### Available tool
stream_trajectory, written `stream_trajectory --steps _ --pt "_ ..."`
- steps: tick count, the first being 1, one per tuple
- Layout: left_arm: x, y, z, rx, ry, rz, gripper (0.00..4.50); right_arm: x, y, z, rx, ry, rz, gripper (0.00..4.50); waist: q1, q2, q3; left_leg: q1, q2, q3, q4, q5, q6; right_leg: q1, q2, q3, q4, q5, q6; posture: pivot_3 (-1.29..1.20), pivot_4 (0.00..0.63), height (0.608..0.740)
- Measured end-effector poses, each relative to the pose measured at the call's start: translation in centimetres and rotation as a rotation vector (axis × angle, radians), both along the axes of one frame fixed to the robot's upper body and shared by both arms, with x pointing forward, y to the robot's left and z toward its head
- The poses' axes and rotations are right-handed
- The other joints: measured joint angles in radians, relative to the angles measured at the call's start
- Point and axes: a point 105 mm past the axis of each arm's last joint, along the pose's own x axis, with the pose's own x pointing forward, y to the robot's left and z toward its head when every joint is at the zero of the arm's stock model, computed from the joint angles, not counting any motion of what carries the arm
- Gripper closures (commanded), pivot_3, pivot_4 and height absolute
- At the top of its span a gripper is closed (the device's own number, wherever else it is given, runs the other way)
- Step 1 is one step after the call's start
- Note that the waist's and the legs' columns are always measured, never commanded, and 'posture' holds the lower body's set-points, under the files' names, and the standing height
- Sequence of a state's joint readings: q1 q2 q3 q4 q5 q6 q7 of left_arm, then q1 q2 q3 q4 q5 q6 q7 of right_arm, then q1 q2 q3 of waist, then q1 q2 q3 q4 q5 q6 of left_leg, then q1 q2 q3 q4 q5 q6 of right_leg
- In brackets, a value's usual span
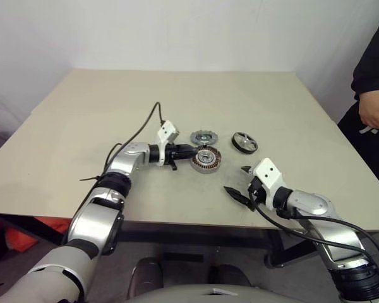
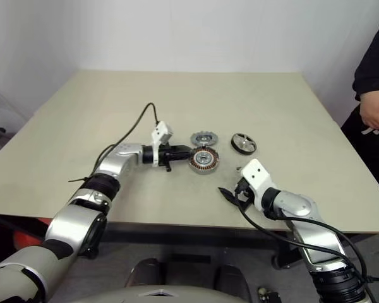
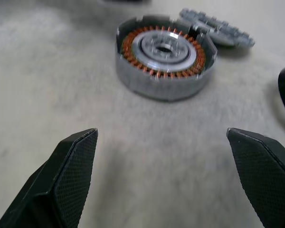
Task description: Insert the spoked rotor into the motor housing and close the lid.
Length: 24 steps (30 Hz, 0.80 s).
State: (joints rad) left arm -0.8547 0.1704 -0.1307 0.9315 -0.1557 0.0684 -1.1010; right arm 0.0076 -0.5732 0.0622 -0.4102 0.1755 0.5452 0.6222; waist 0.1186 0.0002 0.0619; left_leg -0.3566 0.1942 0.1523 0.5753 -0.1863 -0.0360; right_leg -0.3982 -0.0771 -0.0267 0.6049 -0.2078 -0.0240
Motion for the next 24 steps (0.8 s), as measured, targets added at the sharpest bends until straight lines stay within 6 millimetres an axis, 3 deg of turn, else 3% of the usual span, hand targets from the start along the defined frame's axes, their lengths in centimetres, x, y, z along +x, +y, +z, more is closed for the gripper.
stream_trajectory --steps 24 --pt "-0.2 -3.8 -1.2 0.059 -0.026 -0.031 3.77 -0.1 -0.6 -0.1 -0.005 -0.013 -0.084 0.0 0.015 0.0 0.0 -0.002 -0.004 -0.001 0.0 -0.001 0.003 0.0 -0.004 -0.001 0.0 0.002 -0.003 0.0 0.0 0.74"
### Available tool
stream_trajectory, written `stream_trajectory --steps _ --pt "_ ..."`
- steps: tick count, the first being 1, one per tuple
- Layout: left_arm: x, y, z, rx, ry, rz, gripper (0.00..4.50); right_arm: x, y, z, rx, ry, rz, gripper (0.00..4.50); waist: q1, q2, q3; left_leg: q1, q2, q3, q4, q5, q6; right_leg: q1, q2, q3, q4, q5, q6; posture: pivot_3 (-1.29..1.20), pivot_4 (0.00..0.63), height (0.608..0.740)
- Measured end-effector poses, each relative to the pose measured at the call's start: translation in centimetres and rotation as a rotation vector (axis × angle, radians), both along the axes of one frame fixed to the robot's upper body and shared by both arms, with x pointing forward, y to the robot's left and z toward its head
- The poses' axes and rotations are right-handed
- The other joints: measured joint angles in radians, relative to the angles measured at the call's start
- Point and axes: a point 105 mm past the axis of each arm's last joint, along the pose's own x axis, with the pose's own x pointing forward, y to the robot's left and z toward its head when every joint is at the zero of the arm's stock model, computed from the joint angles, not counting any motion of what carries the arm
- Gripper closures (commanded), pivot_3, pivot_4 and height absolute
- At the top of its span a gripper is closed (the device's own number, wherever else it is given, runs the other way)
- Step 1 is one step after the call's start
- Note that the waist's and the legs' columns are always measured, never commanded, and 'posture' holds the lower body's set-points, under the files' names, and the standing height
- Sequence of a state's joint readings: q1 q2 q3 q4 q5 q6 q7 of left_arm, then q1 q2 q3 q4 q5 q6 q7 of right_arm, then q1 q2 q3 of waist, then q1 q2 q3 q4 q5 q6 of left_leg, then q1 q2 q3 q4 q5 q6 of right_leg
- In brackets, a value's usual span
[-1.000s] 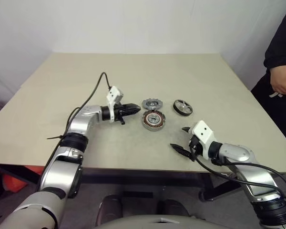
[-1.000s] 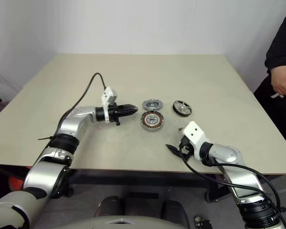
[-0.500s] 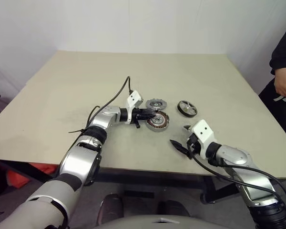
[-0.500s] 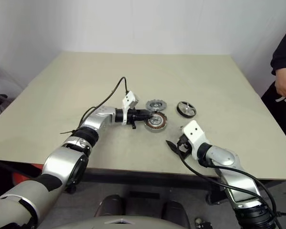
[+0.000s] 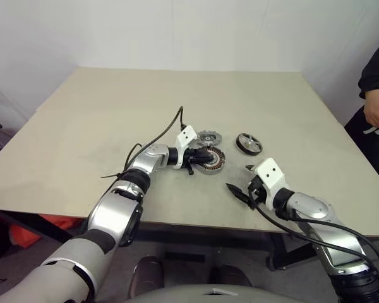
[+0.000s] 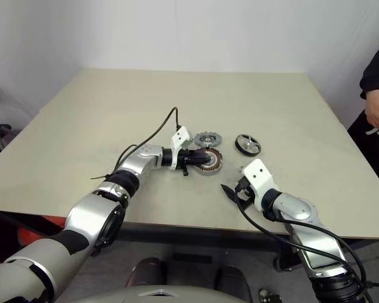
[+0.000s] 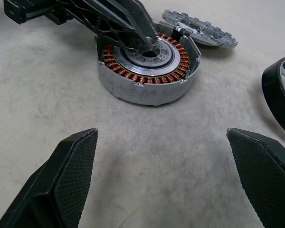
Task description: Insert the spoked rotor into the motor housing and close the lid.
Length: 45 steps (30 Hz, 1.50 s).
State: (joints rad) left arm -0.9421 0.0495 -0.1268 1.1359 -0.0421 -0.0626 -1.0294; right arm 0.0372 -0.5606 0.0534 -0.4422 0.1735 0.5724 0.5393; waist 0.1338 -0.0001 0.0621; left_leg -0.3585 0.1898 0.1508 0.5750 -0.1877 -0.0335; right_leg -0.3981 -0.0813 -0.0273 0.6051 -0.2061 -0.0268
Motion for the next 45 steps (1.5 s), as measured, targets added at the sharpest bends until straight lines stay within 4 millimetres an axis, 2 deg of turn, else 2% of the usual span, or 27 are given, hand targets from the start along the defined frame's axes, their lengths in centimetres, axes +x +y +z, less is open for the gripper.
stream_trajectory --steps 9,28,30,32,35,45 --pt "0.0 -0.4 -0.4 0.016 -0.009 0.013 3.77 0.1 -0.1 0.0 -0.001 -0.005 -0.012 0.0 0.0 0.0 0.0 0.0 0.0 0.0 0.0 0.0 0.0 0.0 0.0 0.0 0.0 -0.001 0.002 0.0 0.0 0.74" --pt "0.4 0.5 -0.4 0.032 -0.023 0.04 3.77 0.8 -0.1 0.3 0.002 -0.017 -0.015 0.0 0.001 0.0 0.0 0.0 0.0 0.0 0.0 0.0 0.0 0.0 0.0 0.0 0.0 0.0 0.0 0.0 0.0 0.74" --pt "0.4 0.5 -0.4 0.031 -0.022 0.038 3.06 0.9 0.0 0.4 0.004 -0.02 -0.015 0.0 0.001 0.0 0.0 0.0 0.0 0.0 0.0 0.0 0.0 0.0 0.0 0.0 0.0 0.0 0.0 0.0 0.0 0.74" --pt "0.4 0.4 -0.4 0.03 -0.022 0.035 2.58 1.0 0.0 0.4 0.005 -0.024 -0.015 0.0 0.001 0.0 0.0 0.0 0.0 0.0 0.0 0.0 0.0 0.0 0.0 0.0 0.0 0.0 0.0 0.0 0.0 0.74" --pt "0.4 0.3 -0.4 0.029 -0.023 0.036 1.59 1.0 0.0 0.5 0.005 -0.028 -0.015 0.0 0.001 0.0 0.0 0.0 0.0 0.0 0.0 0.0 0.0 0.0 0.0 0.0 0.0 0.0 0.0 0.0 0.0 0.74" --pt "0.7 0.7 -0.1 0.002 -0.021 0.061 1.59 1.3 0.1 0.8 0.006 -0.042 -0.012 0.0 0.001 0.0 0.0 0.0 0.0 0.0 0.0 0.0 0.0 0.0 0.0 0.0 0.0 0.0 0.0 0.0 0.0 0.74"
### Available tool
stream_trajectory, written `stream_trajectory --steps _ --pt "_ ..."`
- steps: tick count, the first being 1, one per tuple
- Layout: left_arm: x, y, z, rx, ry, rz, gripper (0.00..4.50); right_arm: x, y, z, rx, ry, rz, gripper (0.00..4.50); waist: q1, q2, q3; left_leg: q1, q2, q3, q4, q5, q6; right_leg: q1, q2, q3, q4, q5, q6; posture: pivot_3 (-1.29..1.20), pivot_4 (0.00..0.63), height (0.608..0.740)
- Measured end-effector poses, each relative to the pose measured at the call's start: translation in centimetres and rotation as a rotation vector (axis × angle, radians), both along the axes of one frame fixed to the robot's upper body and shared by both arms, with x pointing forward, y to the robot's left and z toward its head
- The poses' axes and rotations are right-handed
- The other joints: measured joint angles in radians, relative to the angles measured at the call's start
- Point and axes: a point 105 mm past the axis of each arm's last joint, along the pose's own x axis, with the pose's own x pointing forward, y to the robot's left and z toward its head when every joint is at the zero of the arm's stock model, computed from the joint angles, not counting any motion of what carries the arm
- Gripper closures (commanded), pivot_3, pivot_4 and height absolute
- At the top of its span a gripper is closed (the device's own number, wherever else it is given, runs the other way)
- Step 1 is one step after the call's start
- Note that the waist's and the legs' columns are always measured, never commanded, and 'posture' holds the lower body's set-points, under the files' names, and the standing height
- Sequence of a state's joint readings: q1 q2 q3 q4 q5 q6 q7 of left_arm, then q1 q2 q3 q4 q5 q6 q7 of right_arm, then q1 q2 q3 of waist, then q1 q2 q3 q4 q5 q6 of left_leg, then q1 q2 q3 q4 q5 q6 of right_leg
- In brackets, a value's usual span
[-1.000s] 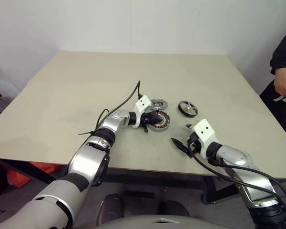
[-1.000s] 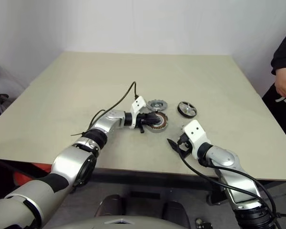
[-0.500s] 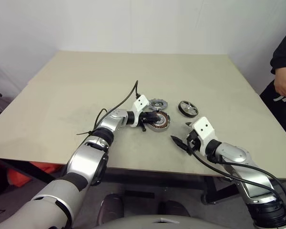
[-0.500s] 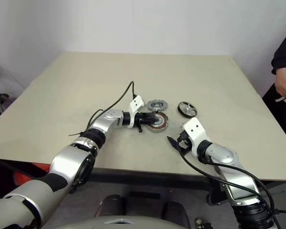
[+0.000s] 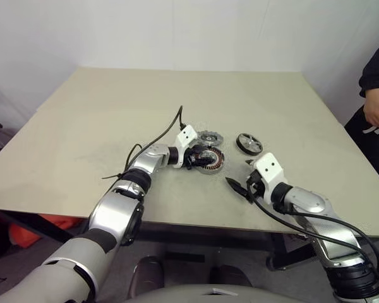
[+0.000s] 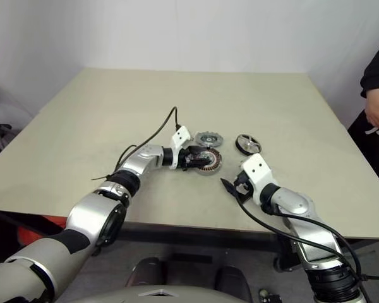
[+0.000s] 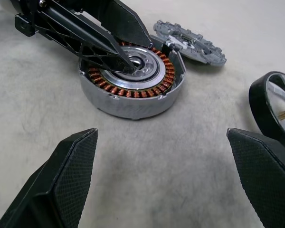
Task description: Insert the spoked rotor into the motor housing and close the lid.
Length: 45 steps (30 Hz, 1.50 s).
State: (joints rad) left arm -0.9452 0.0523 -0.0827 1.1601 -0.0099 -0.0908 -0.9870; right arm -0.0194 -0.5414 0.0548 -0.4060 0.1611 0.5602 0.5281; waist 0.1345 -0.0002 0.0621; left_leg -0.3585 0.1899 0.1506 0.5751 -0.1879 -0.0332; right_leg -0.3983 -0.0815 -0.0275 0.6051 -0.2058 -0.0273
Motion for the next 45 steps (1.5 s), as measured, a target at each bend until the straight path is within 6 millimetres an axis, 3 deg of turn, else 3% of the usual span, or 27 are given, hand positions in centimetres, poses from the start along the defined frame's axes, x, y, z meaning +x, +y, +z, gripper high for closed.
stream_trajectory --steps 6,7,9,12,14,19,27,45 --pt "1.5 2.0 2.8 -0.123 -0.033 0.086 1.59 0.9 0.7 1.2 0.025 -0.047 0.011 0.0 -0.002 0.0 0.0 0.0 0.0 0.0 0.0 0.0 0.0 0.0 0.0 0.0 0.0 0.001 -0.001 0.0 0.0 0.74" --pt "1.8 2.5 3.6 -0.152 -0.044 0.104 1.57 1.1 0.9 1.6 0.031 -0.061 0.014 0.19 -0.002 0.0 0.0 0.0 0.0 0.0 0.0 0.0 0.0 0.0 0.0 0.0 0.0 0.001 -0.001 0.0 0.0 0.74" --pt "2.4 3.5 4.9 -0.197 -0.063 0.14 1.56 1.7 1.1 2.0 0.045 -0.081 0.012 0.62 -0.003 0.0 0.0 0.0 0.0 0.0 0.0 0.0 0.0 0.0 0.0 0.0 0.0 0.001 -0.001 0.0 0.0 0.74" --pt "2.9 5.6 5.9 -0.23 -0.092 0.207 1.56 2.6 1.1 1.9 0.06 -0.08 -0.002 1.63 -0.007 0.0 0.0 0.0 0.0 0.0 0.0 0.0 0.0 0.0 0.0 0.0 0.0 0.001 -0.002 0.0 0.0 0.74" --pt "2.8 7.2 5.3 -0.235 -0.084 0.263 1.56 3.5 1.2 1.6 0.068 -0.075 -0.016 2.36 -0.013 0.0 0.0 0.0 0.0 0.0 -0.001 0.0 0.0 0.0 0.0 0.0 0.0 0.001 -0.002 0.0 0.0 0.74" --pt "1.7 9.1 2.6 -0.226 -0.016 0.344 1.56 5.3 2.2 0.5 0.067 -0.057 -0.012 4.03 -0.013 0.0 0.0 -0.003 0.001 0.001 0.0 0.0 -0.001 -0.003 0.0 -0.001 0.001 0.001 -0.002 0.0 0.0 0.74" --pt "0.9 10.3 2.7 -0.233 -0.03 0.417 1.56 6.9 5.5 1.2 0.055 -0.098 0.1 4.03 -0.013 0.0 0.0 -0.006 0.001 0.0 0.001 0.001 -0.002 -0.005 0.0 -0.001 0.001 0.001 -0.002 0.0 0.0 0.74" --pt "0.6 12.1 2.6 -0.2 -0.038 0.493 1.56 6.7 7.4 -1.3 0.089 -0.04 0.143 4.03 -0.035 0.0 0.0 -0.006 0.001 0.0 0.001 0.001 -0.002 -0.005 0.001 -0.001 0.001 0.001 -0.002 0.0 0.0 0.74"
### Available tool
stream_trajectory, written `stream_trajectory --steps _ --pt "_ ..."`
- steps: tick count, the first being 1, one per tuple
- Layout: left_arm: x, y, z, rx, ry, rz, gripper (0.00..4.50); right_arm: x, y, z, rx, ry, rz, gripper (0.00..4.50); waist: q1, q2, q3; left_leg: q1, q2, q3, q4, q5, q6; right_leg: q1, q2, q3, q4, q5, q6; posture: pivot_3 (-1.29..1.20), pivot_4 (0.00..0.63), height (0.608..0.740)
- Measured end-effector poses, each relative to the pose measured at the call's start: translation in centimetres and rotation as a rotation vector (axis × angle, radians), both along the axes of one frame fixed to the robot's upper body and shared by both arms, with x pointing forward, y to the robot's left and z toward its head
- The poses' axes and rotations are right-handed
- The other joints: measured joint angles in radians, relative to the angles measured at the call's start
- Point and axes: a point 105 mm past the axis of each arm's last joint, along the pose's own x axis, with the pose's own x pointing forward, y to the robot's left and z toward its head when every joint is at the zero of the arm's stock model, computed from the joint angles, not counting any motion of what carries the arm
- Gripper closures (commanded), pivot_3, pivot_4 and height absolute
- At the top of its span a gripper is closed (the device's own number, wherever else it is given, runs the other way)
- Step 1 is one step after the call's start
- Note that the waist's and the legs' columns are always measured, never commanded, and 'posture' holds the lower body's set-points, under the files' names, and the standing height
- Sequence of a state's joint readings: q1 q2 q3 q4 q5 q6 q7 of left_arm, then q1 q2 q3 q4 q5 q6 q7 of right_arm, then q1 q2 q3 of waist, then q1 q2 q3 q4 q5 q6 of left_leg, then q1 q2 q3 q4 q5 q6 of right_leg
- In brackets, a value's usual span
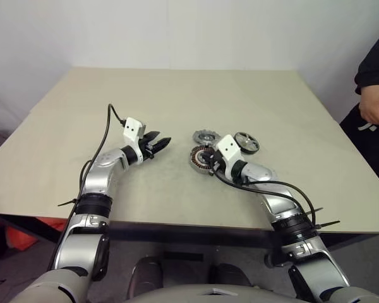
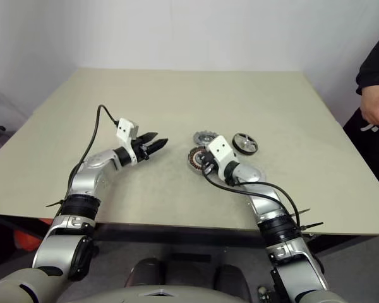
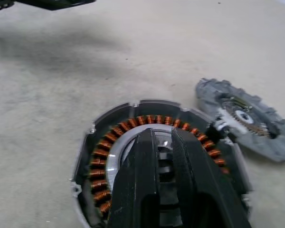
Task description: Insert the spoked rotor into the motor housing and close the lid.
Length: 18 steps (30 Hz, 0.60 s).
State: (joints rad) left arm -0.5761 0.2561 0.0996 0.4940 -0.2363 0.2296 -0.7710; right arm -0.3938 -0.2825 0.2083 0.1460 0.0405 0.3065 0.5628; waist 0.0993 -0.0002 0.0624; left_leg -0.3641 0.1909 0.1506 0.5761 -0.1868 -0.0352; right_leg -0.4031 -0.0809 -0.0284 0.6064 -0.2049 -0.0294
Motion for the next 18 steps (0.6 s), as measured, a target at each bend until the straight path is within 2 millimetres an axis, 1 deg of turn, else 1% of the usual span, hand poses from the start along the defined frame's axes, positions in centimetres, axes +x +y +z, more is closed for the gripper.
stream_trajectory --steps 10,13,18 --pt "0.07 0.07 -0.05 0.004 0.001 0.012 1.56 0.52 0.68 -0.22 0.036 0.001 -0.008 4.03 -0.005 0.0 0.0 0.001 0.0 0.0 0.0 0.0 0.0 0.001 0.0 0.0 0.0 0.0 0.0 0.0 0.0 0.74" --pt "0.03 -0.05 -0.1 0.008 0.002 0.008 1.56 0.65 0.74 -0.52 0.043 0.015 -0.014 4.48 -0.005 0.0 0.0 0.001 0.0 0.0 0.0 0.0 0.0 0.001 0.0 0.0 0.0 0.0 0.0 0.0 0.0 0.74" --pt "0.01 -0.08 -0.15 0.009 0.003 0.007 1.56 0.76 0.5 -0.45 0.047 0.016 -0.023 4.48 -0.005 0.0 0.0 0.001 0.0 0.0 0.0 0.0 0.0 0.001 0.0 0.0 0.0 0.0 0.0 0.0 0.0 0.74"
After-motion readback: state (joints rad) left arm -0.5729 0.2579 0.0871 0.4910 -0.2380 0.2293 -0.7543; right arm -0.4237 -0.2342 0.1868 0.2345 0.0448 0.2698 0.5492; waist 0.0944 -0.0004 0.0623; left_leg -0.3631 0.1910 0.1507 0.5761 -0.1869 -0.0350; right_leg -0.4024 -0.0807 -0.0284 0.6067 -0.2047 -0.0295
